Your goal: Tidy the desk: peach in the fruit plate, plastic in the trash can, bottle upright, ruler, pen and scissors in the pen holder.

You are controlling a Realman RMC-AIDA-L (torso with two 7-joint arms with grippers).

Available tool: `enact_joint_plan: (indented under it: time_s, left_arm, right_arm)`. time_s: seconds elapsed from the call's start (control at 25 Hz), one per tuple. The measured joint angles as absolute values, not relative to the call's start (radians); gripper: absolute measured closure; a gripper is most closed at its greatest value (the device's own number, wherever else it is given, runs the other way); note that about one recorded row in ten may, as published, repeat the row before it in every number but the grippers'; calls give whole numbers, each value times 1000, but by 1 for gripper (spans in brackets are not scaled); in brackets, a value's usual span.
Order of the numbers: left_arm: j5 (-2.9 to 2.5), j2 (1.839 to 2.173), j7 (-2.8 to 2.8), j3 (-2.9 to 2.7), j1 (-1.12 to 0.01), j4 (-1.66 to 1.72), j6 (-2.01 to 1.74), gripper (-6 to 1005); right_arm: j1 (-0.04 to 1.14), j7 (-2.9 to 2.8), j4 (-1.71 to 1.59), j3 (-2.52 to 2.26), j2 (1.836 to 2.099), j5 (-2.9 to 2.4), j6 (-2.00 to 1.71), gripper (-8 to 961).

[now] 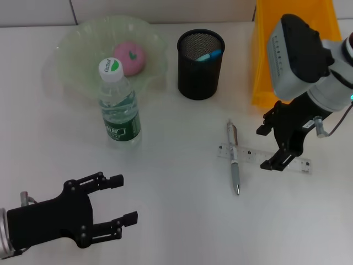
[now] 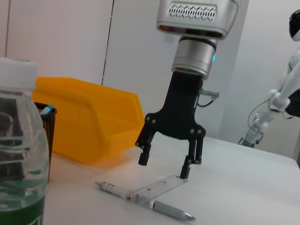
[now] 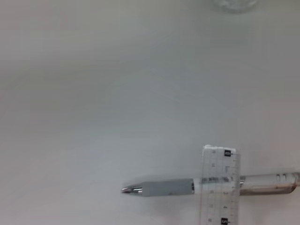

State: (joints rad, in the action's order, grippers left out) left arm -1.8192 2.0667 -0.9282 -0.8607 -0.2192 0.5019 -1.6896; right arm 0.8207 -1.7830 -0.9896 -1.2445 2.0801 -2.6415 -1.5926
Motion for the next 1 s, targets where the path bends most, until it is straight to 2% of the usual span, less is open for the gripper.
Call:
enact_joint_plan:
  time_s: [0.76, 1.0]
  left_arm:
    - [-1819, 2066, -923, -858, -227, 496, -1683, 214]
    - [-1819, 2066, -924, -861, -229, 499, -1683, 215]
  right_arm:
    - [853, -1778, -874, -1289, 2087, -2588, -1486, 147]
    - [870, -1780, -824, -1289, 2088, -2588, -1460, 185]
